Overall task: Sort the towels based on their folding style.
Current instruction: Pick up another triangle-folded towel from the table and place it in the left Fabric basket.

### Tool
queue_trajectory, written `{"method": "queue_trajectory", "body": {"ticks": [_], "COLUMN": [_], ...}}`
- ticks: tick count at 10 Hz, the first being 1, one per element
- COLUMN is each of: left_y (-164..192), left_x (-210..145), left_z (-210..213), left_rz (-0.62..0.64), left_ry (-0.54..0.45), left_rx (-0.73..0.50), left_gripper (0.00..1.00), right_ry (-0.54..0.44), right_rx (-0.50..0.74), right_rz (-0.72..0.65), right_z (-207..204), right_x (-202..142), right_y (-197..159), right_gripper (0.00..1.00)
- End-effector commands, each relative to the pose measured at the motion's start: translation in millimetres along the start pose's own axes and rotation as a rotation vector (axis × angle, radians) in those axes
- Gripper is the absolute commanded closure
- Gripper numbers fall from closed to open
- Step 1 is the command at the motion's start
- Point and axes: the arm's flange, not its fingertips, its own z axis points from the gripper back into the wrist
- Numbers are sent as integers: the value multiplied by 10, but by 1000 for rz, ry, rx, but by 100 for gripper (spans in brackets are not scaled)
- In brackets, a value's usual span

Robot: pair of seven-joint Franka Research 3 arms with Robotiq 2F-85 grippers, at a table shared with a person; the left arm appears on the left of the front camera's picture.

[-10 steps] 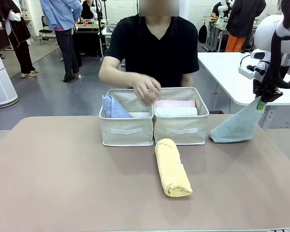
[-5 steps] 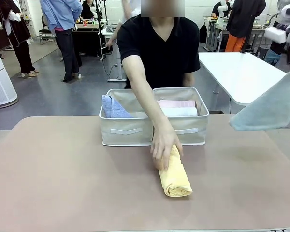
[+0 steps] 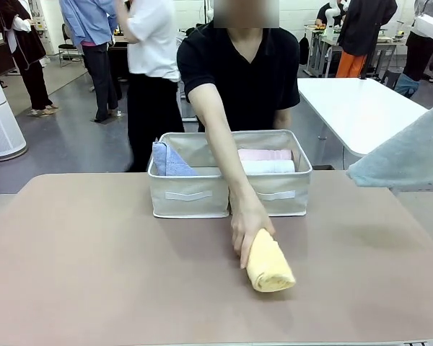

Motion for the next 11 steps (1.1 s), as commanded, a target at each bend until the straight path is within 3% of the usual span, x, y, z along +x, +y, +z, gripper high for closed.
{"method": "queue_trajectory", "body": {"ticks": [1, 11], "left_y": [-30, -30], "left_x": [9, 9], "left_z": [3, 3], "left_rz": [-3, -3], "left_ry": [-6, -6], "left_rx": [-3, -3], "left_gripper": [0, 0], "right_ry": [14, 14], "right_rx": [-2, -2], "right_rz": [13, 13], "right_z": [36, 36], "right_x": [16, 16], "right_y": [-34, -34], "right_gripper": [88, 88]}}
